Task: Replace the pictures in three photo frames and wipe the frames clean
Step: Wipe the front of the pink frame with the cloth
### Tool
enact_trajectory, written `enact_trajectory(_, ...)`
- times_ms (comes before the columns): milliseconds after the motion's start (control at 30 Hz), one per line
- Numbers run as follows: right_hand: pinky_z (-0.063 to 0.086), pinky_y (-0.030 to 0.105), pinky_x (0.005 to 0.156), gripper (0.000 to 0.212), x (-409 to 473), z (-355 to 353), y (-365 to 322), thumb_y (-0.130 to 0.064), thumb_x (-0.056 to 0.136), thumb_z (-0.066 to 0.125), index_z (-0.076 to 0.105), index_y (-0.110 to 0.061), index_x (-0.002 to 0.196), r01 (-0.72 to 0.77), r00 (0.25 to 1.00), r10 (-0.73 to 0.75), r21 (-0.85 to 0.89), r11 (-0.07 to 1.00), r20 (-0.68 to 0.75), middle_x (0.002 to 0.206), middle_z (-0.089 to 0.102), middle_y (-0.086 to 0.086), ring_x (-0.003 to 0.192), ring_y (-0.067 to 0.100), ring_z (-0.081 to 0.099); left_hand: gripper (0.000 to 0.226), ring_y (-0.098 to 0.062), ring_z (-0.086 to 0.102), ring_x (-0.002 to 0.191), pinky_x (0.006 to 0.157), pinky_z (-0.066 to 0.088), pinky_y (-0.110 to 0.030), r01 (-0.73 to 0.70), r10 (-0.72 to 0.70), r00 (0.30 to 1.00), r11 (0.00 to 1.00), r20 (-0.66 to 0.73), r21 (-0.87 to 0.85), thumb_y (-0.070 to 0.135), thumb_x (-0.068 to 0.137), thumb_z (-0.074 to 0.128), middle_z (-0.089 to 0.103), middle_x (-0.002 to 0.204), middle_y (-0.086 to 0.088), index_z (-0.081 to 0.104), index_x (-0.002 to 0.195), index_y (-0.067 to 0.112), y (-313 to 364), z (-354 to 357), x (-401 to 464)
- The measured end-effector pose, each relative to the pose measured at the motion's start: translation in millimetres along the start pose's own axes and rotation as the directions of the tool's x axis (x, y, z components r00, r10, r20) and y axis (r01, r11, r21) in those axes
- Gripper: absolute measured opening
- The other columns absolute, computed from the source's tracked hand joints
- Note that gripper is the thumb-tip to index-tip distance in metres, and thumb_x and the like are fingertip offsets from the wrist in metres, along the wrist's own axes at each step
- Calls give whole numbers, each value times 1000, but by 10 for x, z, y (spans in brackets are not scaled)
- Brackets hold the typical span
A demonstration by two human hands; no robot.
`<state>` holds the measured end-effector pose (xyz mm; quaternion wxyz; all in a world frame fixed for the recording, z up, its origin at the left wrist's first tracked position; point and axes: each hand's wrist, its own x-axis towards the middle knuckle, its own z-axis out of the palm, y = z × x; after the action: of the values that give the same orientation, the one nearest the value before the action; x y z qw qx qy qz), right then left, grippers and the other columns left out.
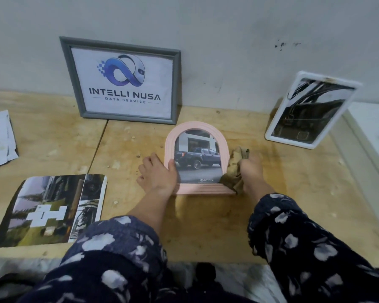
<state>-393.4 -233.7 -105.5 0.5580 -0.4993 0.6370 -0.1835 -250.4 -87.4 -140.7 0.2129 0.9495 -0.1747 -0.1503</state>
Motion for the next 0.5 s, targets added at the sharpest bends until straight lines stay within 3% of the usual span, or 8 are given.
enact_trajectory(33, 49, 34, 71, 42, -17, 6, 23, 2, 93, 35, 49, -6, 131, -14, 1000, 14, 44, 999, -3, 106, 57, 10, 82, 24, 56, 58, -32, 30, 130, 101, 32, -46, 29, -29, 998, 1000, 55, 5, 49, 96, 38, 31, 144, -13, 36, 140, 11, 55, -12, 25)
enact_trajectory(100, 44, 29, 57, 27, -32, 24, 38, 2, 93, 36, 58, -9, 105, -45, 999, 45, 87, 995, 10, 86, 54, 11, 65, 20, 51, 59, -34, 29, 130, 102, 31, -45, 61, -51, 986, 996, 156, -58, 45, 98, 40, 30, 143, -15, 38, 140, 4, 151, 7, 65)
enact_trajectory(167, 34, 26, 49, 25, -36, 19, 21, 3, 93, 36, 53, -12, 81, -72, 997, 70, 111, 991, 18, 68, 45, 7, 54, 17, 42, 50, -36, 35, 127, 102, 32, -43, 150, -106, 977, 958, 183, -244, 35, 100, 41, 35, 140, -17, 38, 137, 2, 232, -9, 74)
enact_trajectory(233, 33, 26, 49, 23, -30, 14, -3, 3, 93, 35, 53, -11, 85, -79, 997, 75, 126, 989, 30, 66, 42, 5, 54, 16, 40, 33, -35, 49, 109, 89, 39, -40, 241, -175, 967, 864, 186, -443, 21, 101, 39, 49, 124, -17, 37, 129, 5, 263, -89, 70)
enact_trajectory(300, 41, 26, 54, 23, -32, 48, -57, 1, 93, 35, 55, -10, 93, -82, 995, 74, 148, 986, 64, 71, 48, 6, 58, 18, 46, 24, -32, 52, 94, 83, 44, -41, 298, -223, 954, 791, 201, -535, 11, 100, 36, 52, 108, -15, 34, 124, 9, 228, -207, 61)
enact_trajectory(400, 56, 39, 76, 26, -39, 198, -161, -5, 91, 38, 62, -7, 100, -83, 990, 71, 96, 992, 124, 86, 62, 10, 76, 26, 61, 26, -33, 55, 99, 92, 48, -46, 353, -318, 932, 683, 174, -640, 11, 99, 37, 51, 107, -12, 35, 125, 16, 30, -386, 24)
enact_trajectory(500, 55, 43, 84, 21, -116, 458, -316, -12, 91, 43, 64, -11, 95, -33, 974, 27, 21, 999, 223, 90, 66, 10, 84, 30, 64, 29, -28, 53, 92, 83, 48, -40, 304, -393, 917, 585, 66, -752, 10, 98, 37, 51, 101, -8, 39, 126, 18, -209, -582, -77)
